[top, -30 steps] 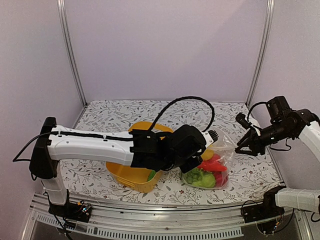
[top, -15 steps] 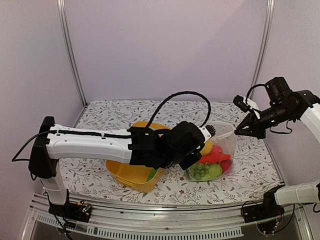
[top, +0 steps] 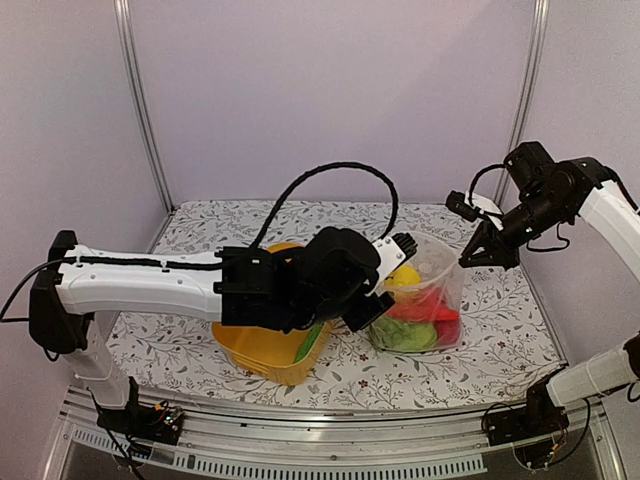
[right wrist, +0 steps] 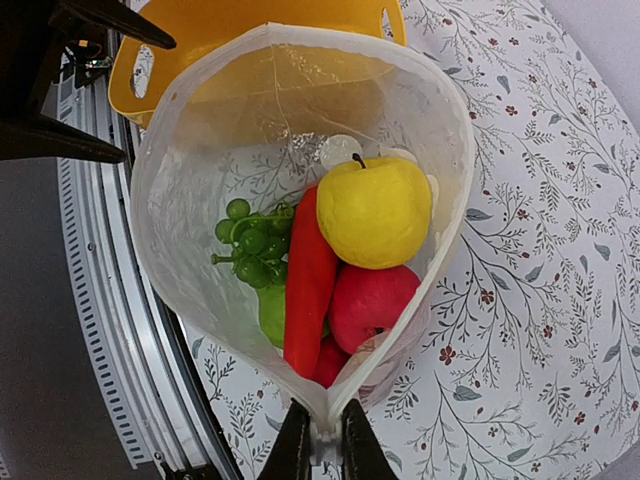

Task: Place the food in the zip-top bag and seal the zipper
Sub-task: Pass from the left arm to the right

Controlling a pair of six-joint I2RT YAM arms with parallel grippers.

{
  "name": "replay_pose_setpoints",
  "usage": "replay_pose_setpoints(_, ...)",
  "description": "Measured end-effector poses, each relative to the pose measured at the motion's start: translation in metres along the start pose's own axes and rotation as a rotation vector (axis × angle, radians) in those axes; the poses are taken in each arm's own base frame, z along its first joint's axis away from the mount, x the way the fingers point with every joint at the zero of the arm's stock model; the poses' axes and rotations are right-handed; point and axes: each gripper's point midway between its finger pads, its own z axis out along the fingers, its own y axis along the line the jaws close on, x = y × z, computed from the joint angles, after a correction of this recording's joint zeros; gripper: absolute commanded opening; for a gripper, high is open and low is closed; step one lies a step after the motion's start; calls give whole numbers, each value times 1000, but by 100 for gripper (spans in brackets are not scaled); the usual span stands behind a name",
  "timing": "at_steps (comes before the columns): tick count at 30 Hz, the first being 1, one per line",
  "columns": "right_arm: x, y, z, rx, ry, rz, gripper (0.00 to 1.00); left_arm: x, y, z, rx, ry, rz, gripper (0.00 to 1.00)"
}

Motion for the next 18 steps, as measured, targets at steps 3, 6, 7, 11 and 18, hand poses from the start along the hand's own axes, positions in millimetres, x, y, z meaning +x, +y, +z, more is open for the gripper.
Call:
replay_pose_setpoints(3, -1, 2, -3, 3, 5, -18, 4, -11, -9, -3, 61, -48, 29, 67)
replay_pose_setpoints(6, 4, 4, -3, -5, 24, -21, 4, -23, -17, -3, 114, -84, 63, 71)
replay_pose_setpoints(7, 5, 5, -3, -6, 27, -23, 4, -29, -20, -2, 138, -99, 73, 70)
replay_pose_setpoints(11, 7, 6, -5, -2, 32, -34, 4, -60, -32, 10, 207, -156, 90, 60)
replay_pose_setpoints(18, 7, 9, -9, 0, 28, -40, 5, -70, -42, 51, 290, -160, 69, 48)
